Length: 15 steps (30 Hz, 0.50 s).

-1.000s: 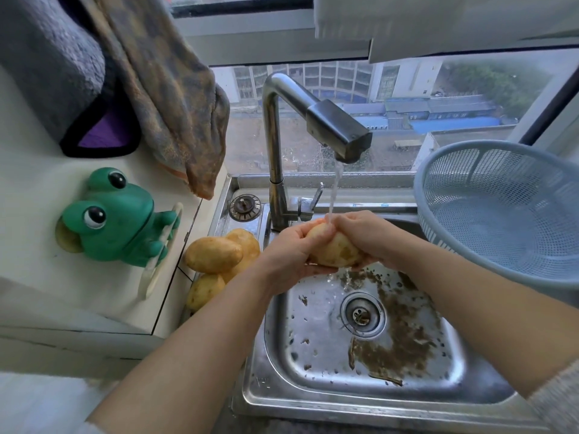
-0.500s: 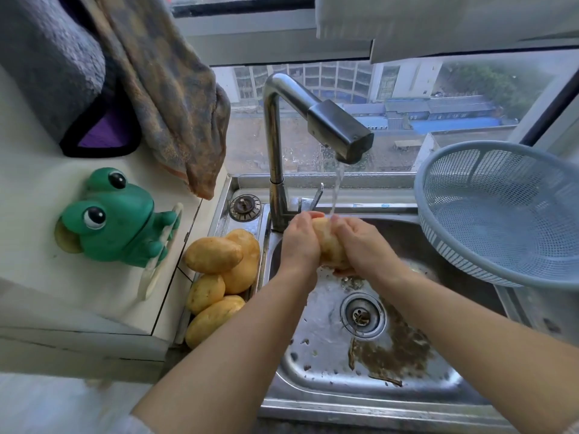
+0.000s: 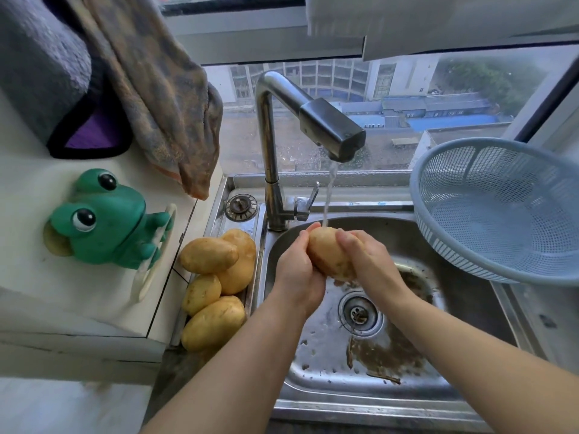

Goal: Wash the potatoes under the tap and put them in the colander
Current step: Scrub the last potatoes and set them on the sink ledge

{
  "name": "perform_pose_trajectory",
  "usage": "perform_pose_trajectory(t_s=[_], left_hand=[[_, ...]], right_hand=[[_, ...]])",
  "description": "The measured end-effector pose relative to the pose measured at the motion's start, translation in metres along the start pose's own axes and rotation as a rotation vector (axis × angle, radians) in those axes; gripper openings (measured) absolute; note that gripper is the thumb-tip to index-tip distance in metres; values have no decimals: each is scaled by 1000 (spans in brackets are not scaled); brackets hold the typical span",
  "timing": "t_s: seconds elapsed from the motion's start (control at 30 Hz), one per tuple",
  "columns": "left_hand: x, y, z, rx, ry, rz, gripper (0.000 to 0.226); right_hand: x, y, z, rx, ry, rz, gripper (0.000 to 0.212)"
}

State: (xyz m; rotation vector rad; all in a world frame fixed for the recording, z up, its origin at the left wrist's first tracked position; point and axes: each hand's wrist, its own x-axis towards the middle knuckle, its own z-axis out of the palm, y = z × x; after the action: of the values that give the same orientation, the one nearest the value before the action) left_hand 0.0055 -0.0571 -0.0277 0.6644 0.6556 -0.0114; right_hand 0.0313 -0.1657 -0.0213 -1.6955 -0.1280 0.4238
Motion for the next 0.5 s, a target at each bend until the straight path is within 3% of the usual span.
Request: perform_pose_trajectory(t_s=[0.17, 0.3, 0.37, 0.5], left_hand=[[-6, -4, -4, 274, -160, 208, 51], [-7, 0, 7, 255, 1, 217, 54], [-4, 2, 11, 192, 83, 151, 37], [-4, 12, 16, 165, 23, 69, 30]], right_hand=[[2, 4, 3, 193, -73, 219, 65], [-2, 0, 8, 53, -85, 74, 57], [-3, -1, 9, 21, -81, -16, 54], [-3, 0, 7, 55, -91, -36, 70]])
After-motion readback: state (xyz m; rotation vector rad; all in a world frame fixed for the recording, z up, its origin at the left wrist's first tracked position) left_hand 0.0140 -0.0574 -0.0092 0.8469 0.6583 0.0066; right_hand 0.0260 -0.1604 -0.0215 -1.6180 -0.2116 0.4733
